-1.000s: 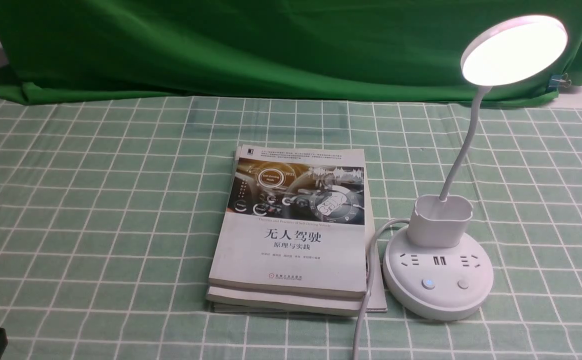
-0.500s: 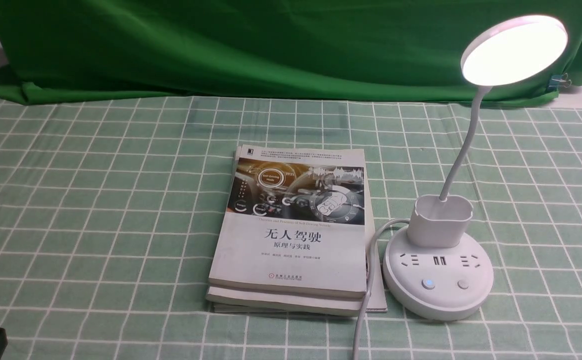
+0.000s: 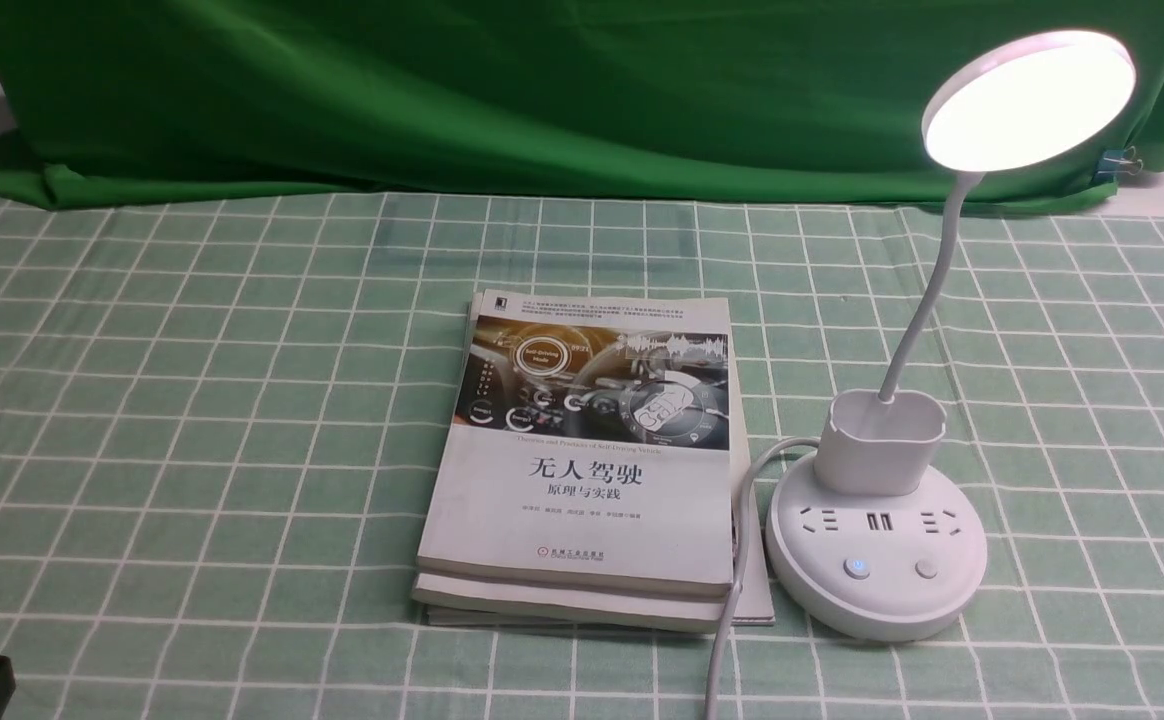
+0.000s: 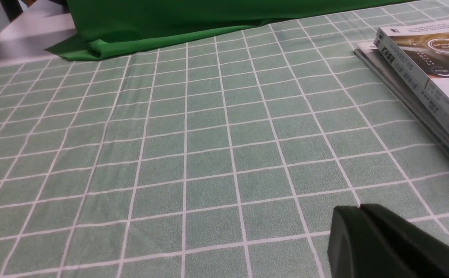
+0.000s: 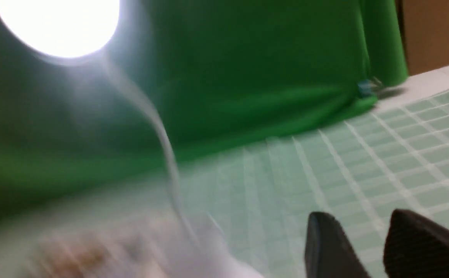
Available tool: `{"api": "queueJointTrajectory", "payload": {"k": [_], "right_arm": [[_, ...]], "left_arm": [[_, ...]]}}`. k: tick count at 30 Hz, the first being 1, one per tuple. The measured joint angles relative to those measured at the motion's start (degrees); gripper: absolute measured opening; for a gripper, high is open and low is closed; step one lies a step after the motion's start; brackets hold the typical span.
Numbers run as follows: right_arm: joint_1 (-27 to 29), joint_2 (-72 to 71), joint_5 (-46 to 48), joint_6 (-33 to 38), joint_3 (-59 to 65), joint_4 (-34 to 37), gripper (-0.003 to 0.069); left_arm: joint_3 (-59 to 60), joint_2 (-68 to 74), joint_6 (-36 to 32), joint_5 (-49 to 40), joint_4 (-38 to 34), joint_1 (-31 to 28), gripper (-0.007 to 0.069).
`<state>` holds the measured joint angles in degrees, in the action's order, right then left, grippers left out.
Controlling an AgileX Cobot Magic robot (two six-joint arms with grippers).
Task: Turn off the desk lamp on the blue coffee tablecloth by hand.
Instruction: 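Press the power button on the lamp base to turn the lamp off with the right gripper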
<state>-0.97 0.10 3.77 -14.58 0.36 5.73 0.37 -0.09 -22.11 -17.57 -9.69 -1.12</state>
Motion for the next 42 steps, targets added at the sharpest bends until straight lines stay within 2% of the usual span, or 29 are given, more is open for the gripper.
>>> {"api": "queueJointTrajectory", "payload": {"k": [1,2,3,5,8,16,18,19,21,22,24,26,27,28,31,39,42], "right_arm": [[0.0,0.0,-2.2,-5.0,0.0,0.2,0.0237],[0.0,0.0,-2.6,-6.0,0.0,0.2,0.0237],[0.0,0.0,-5.4,-13.5,0.0,0.3,0.0237],[0.0,0.0,-7.5,-17.8,0.0,0.4,0.0237],[0.0,0.0,-8.9,-20.4,0.0,0.5,0.0237],[-0.2,0.0,-7.2,-20.8,-0.1,0.6,0.0223],[-1.0,0.5,-3.3,-19.1,-1.1,0.6,0.0194],[-2.6,2.4,3.2,-15.5,-4.2,0.6,0.0135],[-3.7,4.6,7.6,-11.9,-7.5,0.6,0.0097],[-6.0,9.3,13.7,-6.9,-13.2,0.6,0.0052],[-7.6,12.5,18.7,-3.3,-16.6,0.6,0.0041],[-10.5,23.0,31.4,3.7,-26.2,0.3,0.0034],[-10.7,23.8,31.4,3.7,-26.8,0.3,0.0034],[-11.7,29.6,37.6,6.0,-31.0,-0.4,0.0034],[-12.6,40.9,46.6,9.5,-37.8,-1.5,0.0035],[-12.9,62.5,48.9,13.4,-47.9,-0.8,0.0036],[-15.9,70.9,47.2,14.6,-49.4,-0.4,0.0036]], "left_arm": [[0.0,0.0,0.0,0.0,0.0,0.0,0.0000],[0.0,0.0,0.0,0.0,0.0,0.0,0.0000],[0.0,0.0,0.0,0.0,0.0,0.0,0.0000],[0.0,0.0,0.0,0.0,0.0,0.0,0.0000],[0.0,0.0,0.0,0.0,0.0,0.0,0.0000],[0.0,0.0,0.0,0.0,0.0,0.0,0.0000],[0.0,0.0,0.0,0.0,0.0,0.0,0.0000],[0.0,0.0,0.0,0.0,0.0,0.0,0.0000],[0.0,0.0,0.0,0.0,0.0,0.0,0.0000],[0.0,0.0,0.0,0.0,0.0,0.0,0.0000],[0.0,0.0,0.0,0.0,0.0,0.0,0.0000],[0.0,0.0,0.0,0.0,0.0,0.0,0.0000],[0.0,0.0,0.0,0.0,0.0,0.0,0.0000],[0.0,0.0,0.0,0.0,0.0,0.0,0.0000],[0.0,0.0,0.0,0.0,0.0,0.0,0.0000],[0.0,0.0,0.0,0.0,0.0,0.0,0.0000],[0.0,0.0,0.0,0.0,0.0,0.0,0.0000]]}}
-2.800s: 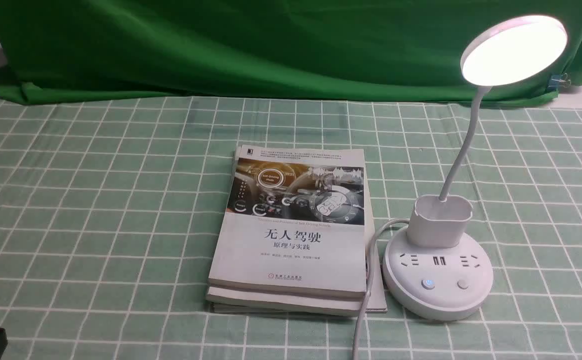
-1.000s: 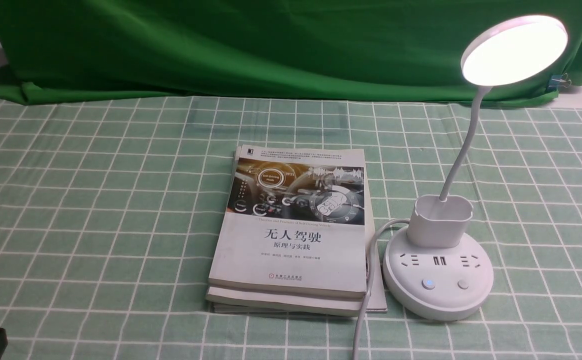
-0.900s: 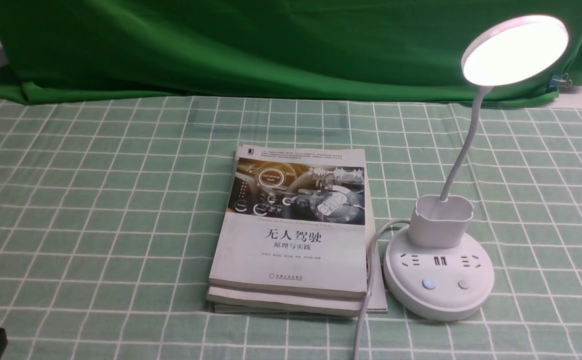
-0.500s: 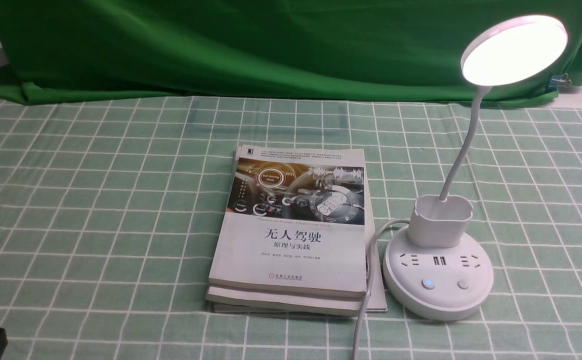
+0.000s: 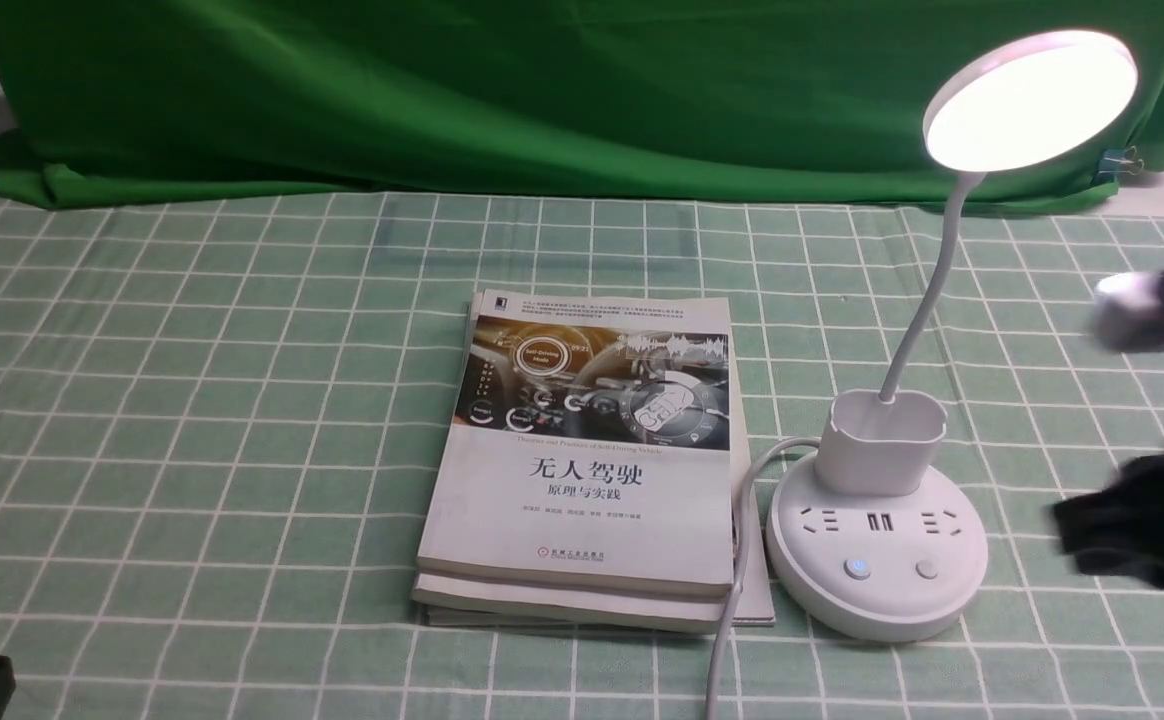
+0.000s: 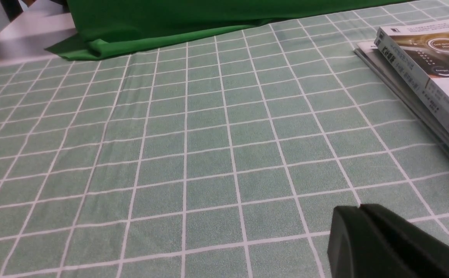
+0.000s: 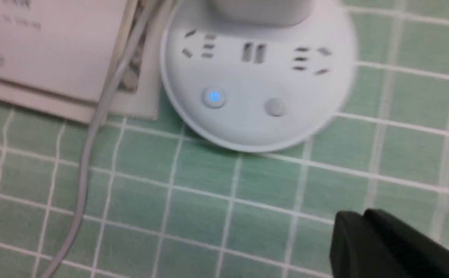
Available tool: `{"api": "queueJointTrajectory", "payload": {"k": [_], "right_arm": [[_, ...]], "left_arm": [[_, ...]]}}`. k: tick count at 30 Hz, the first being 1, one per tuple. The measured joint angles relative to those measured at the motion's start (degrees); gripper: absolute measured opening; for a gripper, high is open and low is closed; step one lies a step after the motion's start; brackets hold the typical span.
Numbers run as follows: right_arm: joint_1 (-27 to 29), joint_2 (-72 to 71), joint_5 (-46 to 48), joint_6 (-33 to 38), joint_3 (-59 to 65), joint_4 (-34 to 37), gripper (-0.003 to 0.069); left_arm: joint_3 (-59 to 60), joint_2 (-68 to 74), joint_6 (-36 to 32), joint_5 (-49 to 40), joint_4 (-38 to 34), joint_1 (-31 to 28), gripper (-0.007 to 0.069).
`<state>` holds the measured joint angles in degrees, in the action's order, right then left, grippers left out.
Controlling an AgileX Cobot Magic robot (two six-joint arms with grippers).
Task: Turn off the desk lamp on the blue coffee tablecloth by hand.
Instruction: 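Press the power button on the lamp base to turn the lamp off with the right gripper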
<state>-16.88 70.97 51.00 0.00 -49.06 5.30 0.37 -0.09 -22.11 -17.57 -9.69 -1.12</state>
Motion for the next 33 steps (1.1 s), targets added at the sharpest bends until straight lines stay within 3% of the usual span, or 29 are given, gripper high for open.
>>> {"api": "queueJointTrajectory", "payload": {"k": [6,20,33], "right_arm": [[-4.1,10.3,-6.1,0.0,-0.4,0.2,0.0036],[-3.9,20.0,-16.4,0.0,-0.4,0.2,0.0036],[-2.4,20.8,-17.7,0.0,-1.4,0.5,0.0036]], "left_arm": [[0.0,0.0,0.0,0.0,0.0,0.0,0.0000],[0.0,0.0,0.0,0.0,0.0,0.0,0.0000],[0.0,0.0,0.0,0.0,0.0,0.0,0.0000]]}}
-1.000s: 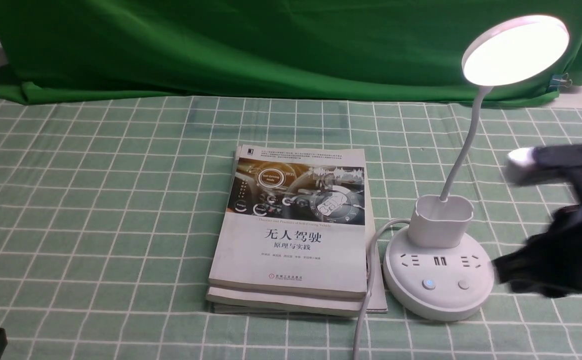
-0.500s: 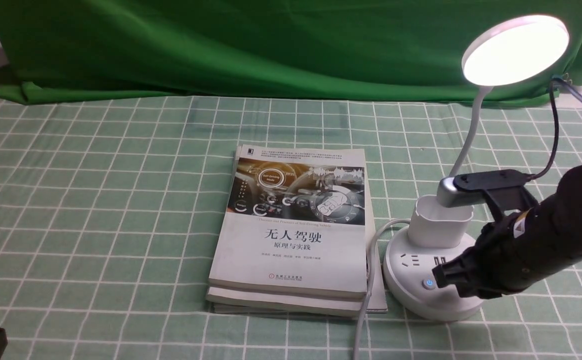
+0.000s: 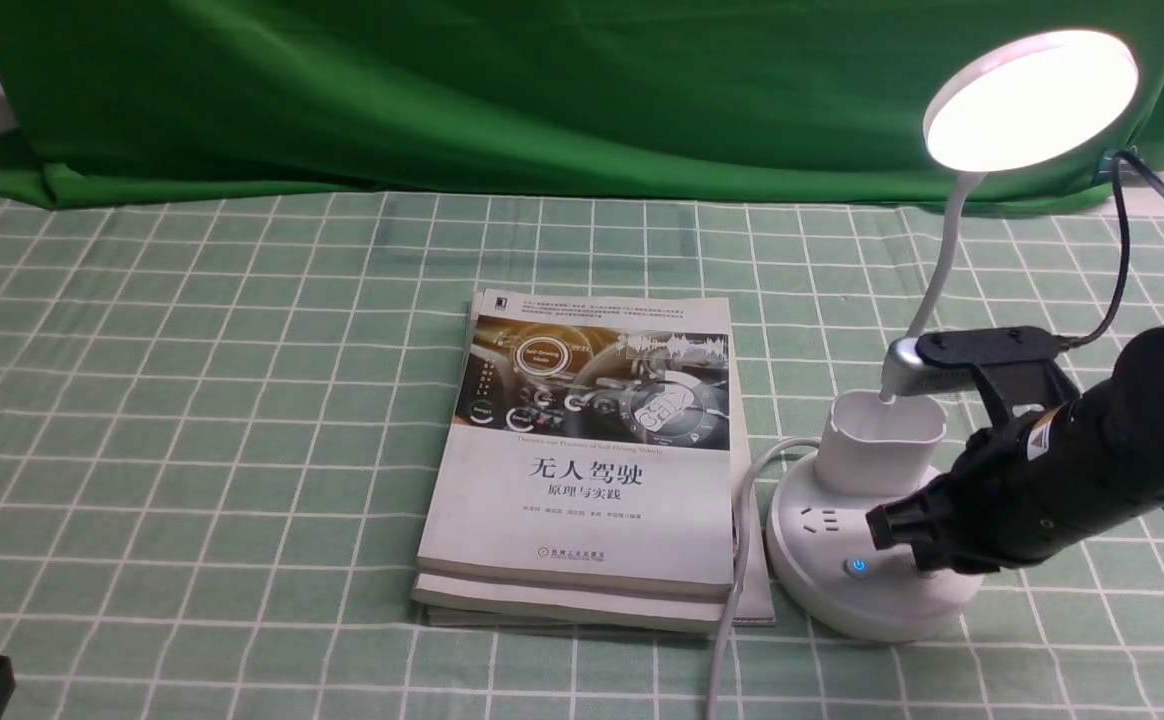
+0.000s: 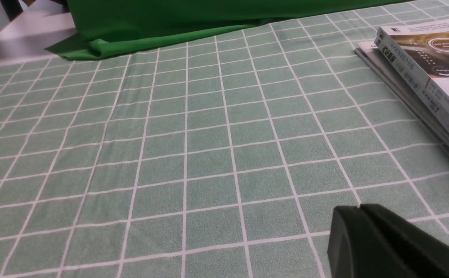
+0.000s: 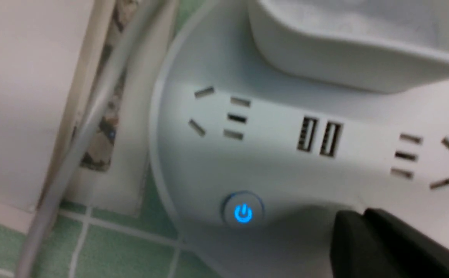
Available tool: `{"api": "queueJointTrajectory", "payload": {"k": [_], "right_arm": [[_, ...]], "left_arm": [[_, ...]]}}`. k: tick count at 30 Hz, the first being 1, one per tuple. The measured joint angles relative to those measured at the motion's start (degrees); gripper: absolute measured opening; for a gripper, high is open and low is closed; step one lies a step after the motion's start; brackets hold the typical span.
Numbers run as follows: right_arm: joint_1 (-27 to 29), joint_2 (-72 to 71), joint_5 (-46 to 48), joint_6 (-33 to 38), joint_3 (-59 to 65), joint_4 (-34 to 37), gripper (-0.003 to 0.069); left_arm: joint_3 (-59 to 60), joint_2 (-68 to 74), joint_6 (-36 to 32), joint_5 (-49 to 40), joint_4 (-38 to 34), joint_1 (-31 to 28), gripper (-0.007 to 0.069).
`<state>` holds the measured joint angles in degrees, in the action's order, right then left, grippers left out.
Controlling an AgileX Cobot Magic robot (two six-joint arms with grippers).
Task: Turn off the desk lamp on the blue coffee tablecloth by hand.
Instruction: 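Press the power button on the lamp base to turn the lamp off with the right gripper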
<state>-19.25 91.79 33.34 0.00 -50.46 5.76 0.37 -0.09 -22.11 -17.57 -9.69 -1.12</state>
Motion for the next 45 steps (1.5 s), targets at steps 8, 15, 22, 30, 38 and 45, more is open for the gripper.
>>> {"api": "queueJointTrajectory", "payload": {"k": [8,15,22,30,38,45], "right_arm": [[0.0,1.1,-0.1,0.0,-1.1,-0.1,0.0036],[0.0,3.8,-0.1,0.0,-1.9,-0.2,0.0036],[0.0,3.1,0.1,0.0,-1.9,-0.2,0.0036],[0.0,-0.2,2.6,0.0,-1.7,-0.2,0.0036],[0.0,2.4,3.9,0.0,-1.7,-0.2,0.0036],[0.0,3.2,4.0,0.3,-1.9,-0.2,0.0036]], "left_arm": [[0.0,0.0,0.0,0.0,0.0,0.0,0.0000],[0.0,0.0,0.0,0.0,0.0,0.0,0.0000],[0.0,0.0,0.0,0.0,0.0,0.0,0.0000],[0.0,0.0,0.0,0.0,0.0,0.0,0.0000],[0.0,0.0,0.0,0.0,0.0,0.0,0.0000],[0.0,0.0,0.0,0.0,0.0,0.0,0.0000]]}}
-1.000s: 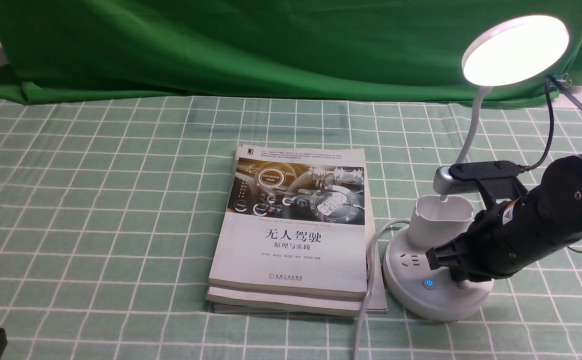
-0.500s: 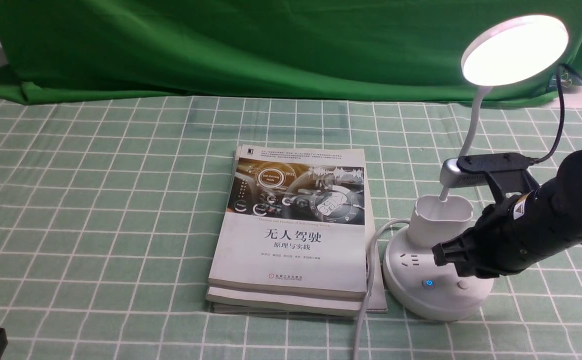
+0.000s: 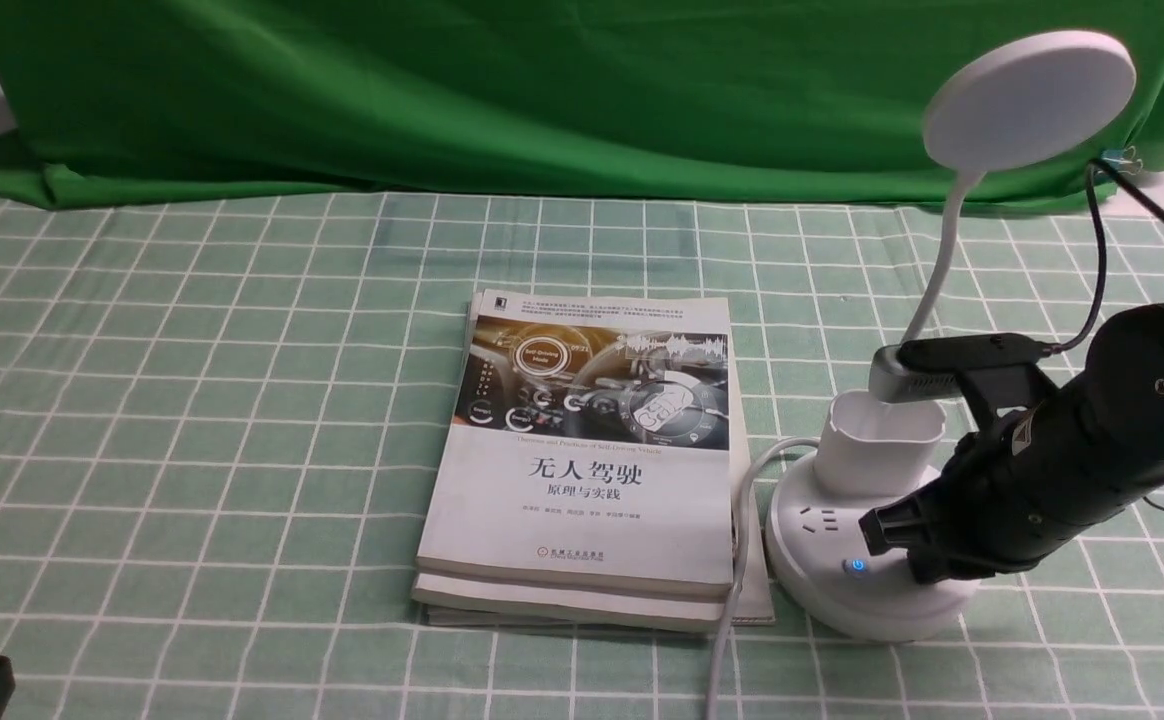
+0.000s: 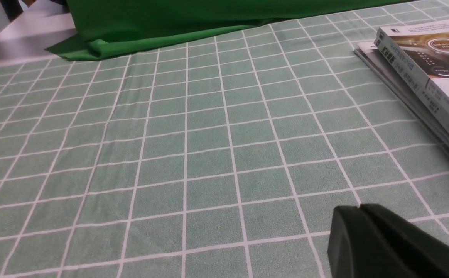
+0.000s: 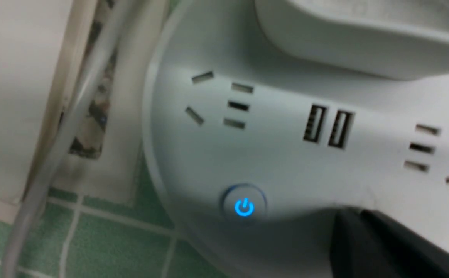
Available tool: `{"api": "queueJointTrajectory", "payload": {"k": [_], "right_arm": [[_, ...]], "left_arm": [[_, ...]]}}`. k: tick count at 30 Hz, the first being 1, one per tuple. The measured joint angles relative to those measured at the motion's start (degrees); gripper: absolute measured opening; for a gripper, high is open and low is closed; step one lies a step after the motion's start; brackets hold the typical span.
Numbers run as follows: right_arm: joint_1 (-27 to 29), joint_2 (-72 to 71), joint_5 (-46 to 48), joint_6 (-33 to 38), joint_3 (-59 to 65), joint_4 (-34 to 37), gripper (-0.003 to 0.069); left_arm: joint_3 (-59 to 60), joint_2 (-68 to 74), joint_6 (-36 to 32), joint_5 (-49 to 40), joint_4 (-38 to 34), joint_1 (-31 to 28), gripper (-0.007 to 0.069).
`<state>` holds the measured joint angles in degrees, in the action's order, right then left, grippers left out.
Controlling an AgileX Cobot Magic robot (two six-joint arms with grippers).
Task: Turn off the desk lamp on the blue coffee tablecloth by hand.
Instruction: 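Press the power button on the lamp base to turn the lamp off with the right gripper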
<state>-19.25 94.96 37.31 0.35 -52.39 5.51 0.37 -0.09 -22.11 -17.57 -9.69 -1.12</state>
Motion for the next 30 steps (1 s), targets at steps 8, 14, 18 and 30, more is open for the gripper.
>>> {"api": "queueJointTrajectory", "payload": {"k": [8,14,18,30], "right_arm": [[0.0,-3.4,-1.1,0.7,0.2,0.0,0.0036],[0.0,-3.4,-1.5,0.7,0.2,-0.1,0.0036],[0.0,-1.0,-1.4,0.7,0.2,-0.1,0.0036],[0.0,-0.9,-1.0,0.7,0.1,-0.1,0.0036]], "left_arm": [[0.0,0.0,0.0,0.0,0.0,0.0,0.0000],[0.0,0.0,0.0,0.0,0.0,0.0,0.0000],[0.0,0.0,0.0,0.0,0.0,0.0,0.0000],[0.0,0.0,0.0,0.0,0.0,0.0,0.0000]]}}
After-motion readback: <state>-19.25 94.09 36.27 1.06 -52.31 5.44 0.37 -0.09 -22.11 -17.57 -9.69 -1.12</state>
